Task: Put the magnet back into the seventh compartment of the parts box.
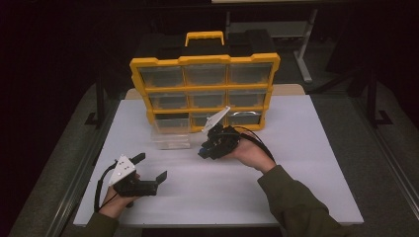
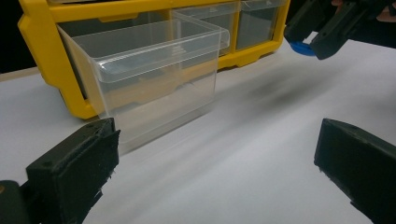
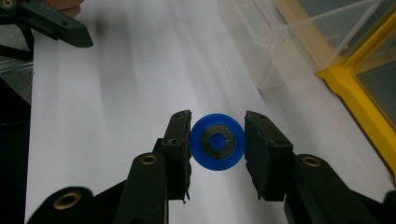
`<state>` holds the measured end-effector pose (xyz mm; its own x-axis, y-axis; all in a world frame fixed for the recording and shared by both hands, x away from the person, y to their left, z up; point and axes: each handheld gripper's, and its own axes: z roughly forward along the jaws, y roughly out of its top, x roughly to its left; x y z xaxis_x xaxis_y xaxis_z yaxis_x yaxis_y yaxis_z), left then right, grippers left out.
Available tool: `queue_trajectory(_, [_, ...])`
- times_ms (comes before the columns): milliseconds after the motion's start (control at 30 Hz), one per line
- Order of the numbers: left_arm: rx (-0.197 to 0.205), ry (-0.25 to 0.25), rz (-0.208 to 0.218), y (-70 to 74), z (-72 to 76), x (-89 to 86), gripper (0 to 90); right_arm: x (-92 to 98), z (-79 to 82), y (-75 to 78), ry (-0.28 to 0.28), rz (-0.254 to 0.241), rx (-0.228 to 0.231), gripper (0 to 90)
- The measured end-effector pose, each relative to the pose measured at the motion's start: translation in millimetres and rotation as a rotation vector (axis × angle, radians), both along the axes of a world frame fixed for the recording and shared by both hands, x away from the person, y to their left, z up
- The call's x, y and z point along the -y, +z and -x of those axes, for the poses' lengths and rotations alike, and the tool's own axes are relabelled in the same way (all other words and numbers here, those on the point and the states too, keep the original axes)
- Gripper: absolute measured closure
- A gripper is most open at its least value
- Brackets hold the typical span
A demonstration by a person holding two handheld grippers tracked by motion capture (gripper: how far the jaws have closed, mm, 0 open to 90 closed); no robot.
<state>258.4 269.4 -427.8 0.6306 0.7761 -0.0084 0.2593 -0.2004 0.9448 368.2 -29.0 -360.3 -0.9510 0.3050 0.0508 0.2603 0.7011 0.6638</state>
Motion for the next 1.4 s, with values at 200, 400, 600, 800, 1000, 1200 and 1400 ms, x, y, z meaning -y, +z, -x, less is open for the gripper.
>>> queue_trajectory(200, [0.005,-0.002,0.003,-0.3,0.0,-0.6,0.0,-3.9,-4.8,5.2,-0.011,-0.001,0.001,61.7])
queue_trajectory(400, [0.003,-0.004,0.001,-0.5,0.0,-0.6,0.0,-7.0,-8.6,7.3,-0.022,-0.003,-0.008,61.7])
queue_trajectory(600, [0.004,-0.006,0.010,-0.7,0.4,0.5,0.0,-11.3,-13.1,9.3,-0.024,-0.003,-0.004,61.7])
queue_trajectory(800, [0.003,-0.008,0.012,-0.4,0.5,0.1,0.0,-14.9,-18.4,12.5,-0.024,-0.006,0.003,61.7])
queue_trajectory(1000, [0.004,-0.009,0.014,-0.5,0.5,0.5,0.0,-18.3,-23.2,15.8,-0.032,-0.003,0.003,61.7])
queue_trajectory(1200, [0.004,-0.009,0.016,-0.5,0.6,0.6,0.0,-23.5,-28.9,20.0,-0.021,-0.019,0.024,61.7])
queue_trajectory(1400, [0.002,-0.010,0.015,-0.1,0.9,0.4,0.0,-27.6,-32.5,22.6,-0.041,-0.009,0.000,61.7])
